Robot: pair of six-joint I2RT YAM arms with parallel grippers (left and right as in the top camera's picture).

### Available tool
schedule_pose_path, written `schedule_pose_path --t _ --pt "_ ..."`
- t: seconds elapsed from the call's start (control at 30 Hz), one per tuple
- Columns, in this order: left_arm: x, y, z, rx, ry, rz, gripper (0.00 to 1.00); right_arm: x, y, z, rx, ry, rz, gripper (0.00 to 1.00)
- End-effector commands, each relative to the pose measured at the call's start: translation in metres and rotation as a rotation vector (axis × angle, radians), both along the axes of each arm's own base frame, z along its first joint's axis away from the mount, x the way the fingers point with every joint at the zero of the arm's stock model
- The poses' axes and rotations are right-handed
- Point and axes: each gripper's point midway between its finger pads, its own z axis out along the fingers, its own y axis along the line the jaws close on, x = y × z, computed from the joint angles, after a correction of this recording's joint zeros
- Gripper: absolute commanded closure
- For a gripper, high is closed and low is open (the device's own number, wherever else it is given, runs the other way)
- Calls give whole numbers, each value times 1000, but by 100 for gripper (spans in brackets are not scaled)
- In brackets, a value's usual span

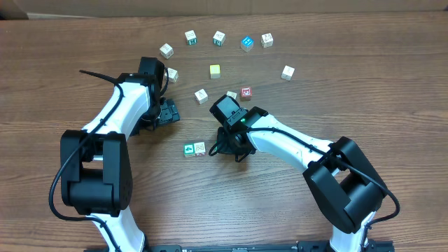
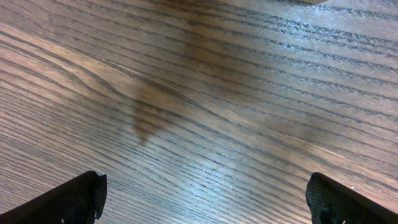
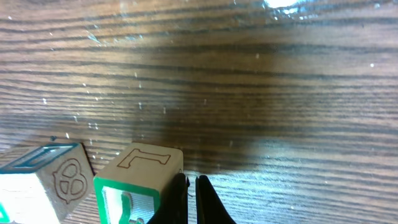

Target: Form a horizontal line

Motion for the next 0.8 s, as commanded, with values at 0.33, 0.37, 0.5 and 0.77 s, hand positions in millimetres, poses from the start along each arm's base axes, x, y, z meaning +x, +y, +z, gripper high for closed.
schedule_pose_path --t 0.33,0.37,0.5,0.77 --pt "-2 1 -4 13 10 1 0 9 5 7 22 -51 -5 96" --pt "-2 1 -4 13 10 1 0 9 5 7 22 -51 -5 96" --pt "-2 1 -4 13 10 1 0 8 5 7 20 -49 -5 96" --pt "0 1 -4 13 5 1 0 4 1 5 3 -30 -6 96"
